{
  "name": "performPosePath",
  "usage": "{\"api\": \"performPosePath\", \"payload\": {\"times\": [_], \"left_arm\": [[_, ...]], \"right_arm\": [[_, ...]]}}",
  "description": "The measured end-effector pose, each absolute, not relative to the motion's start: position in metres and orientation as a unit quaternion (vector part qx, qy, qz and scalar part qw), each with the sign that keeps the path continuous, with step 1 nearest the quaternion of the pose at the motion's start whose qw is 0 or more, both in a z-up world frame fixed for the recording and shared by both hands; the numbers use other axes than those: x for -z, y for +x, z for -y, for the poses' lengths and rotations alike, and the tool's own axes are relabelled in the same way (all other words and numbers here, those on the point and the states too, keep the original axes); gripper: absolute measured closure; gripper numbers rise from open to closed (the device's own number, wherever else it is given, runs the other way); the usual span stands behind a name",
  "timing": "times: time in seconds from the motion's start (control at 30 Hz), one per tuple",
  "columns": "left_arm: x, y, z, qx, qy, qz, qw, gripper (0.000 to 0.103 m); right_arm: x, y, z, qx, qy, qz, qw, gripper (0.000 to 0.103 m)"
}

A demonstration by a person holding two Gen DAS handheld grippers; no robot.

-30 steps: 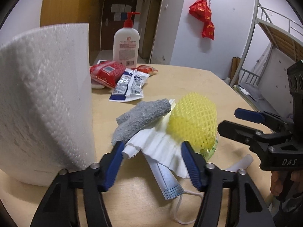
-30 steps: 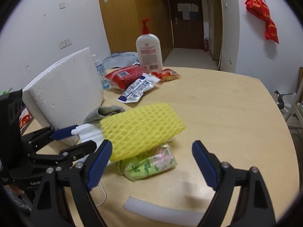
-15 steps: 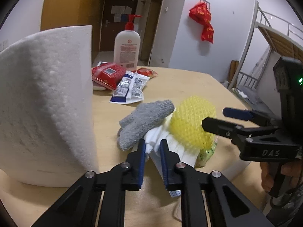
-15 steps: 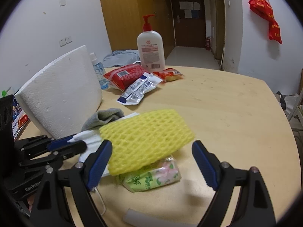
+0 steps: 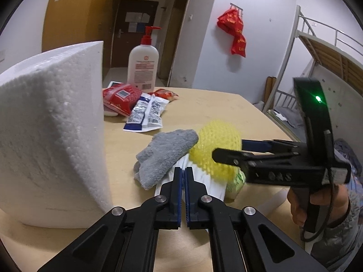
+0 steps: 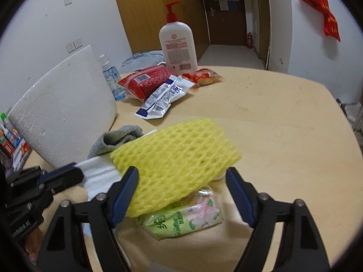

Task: Organize soft objects
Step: 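Close right gripper on the yellow foam net while left gripper grasps the white mask, then lift and carry the yellow net and white mask over the white foam box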

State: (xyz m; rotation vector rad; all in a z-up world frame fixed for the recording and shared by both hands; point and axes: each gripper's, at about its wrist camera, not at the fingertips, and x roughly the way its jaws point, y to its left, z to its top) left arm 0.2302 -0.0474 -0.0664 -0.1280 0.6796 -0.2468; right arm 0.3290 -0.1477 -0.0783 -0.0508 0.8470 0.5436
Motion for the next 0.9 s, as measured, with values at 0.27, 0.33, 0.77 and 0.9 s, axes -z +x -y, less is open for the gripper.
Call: {"api": "performPosePath", "payload": {"times": [0.27, 0.33, 0.77, 0.9], "left_arm": [[0.068, 0.23, 0.051, 0.128, -0.055, -0.333, 0.932, 0.101], [0.067, 0.23, 0.053, 0.13, -0.051, -0.332, 0.933, 0.101], [0.037, 0.221, 0.043, 0.132, -0.053, -0.291, 0.946, 0.101], [0.024, 0.22, 0.041, 0.125, -0.053, -0.279, 0.951, 0.101]], "right_arm": [[0.08, 0.333, 0.15, -0.279, 0.009, -0.413, 0.867, 0.087], [0.073, 0.328, 0.153, -0.289, 0.016, -0.395, 0.872, 0.088], [0.05, 0.313, 0.176, -0.278, 0.036, -0.35, 0.894, 0.088], [0.041, 0.307, 0.183, -0.279, 0.044, -0.337, 0.898, 0.088]]}}
